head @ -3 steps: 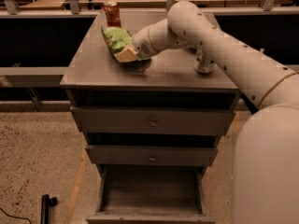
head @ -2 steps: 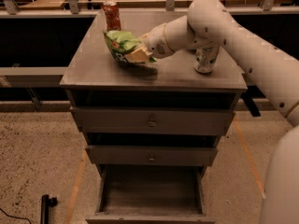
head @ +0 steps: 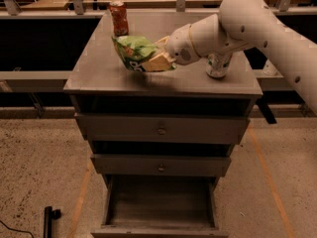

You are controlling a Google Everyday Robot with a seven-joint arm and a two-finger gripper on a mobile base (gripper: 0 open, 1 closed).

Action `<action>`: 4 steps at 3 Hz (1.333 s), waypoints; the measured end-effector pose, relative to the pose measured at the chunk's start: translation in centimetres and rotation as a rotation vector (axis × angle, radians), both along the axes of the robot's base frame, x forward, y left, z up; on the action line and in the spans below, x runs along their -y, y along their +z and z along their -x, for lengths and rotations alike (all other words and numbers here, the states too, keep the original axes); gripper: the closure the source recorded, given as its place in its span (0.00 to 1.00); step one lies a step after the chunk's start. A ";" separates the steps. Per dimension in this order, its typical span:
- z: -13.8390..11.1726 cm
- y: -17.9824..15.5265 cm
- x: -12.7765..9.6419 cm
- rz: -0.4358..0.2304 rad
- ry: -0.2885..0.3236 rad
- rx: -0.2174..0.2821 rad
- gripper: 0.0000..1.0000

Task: Place green rice chip bag into bottom drawer

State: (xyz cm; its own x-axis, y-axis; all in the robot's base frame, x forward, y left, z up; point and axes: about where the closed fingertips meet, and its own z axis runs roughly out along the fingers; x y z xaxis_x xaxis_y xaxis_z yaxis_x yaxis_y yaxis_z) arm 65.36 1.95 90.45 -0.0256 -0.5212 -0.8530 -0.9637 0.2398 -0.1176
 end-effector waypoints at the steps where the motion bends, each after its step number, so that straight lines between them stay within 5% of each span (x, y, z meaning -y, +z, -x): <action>1: 0.9 0.0 -0.2 -0.016 -0.002 -0.014 1.00; 2: 4.1 1.2 -0.3 -0.058 -0.035 -0.030 1.00; 4: 13.8 -1.9 0.1 -0.139 -0.127 -0.201 1.00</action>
Offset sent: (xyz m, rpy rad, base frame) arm -0.0990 -0.0054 0.0045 0.0944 0.0875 -0.0923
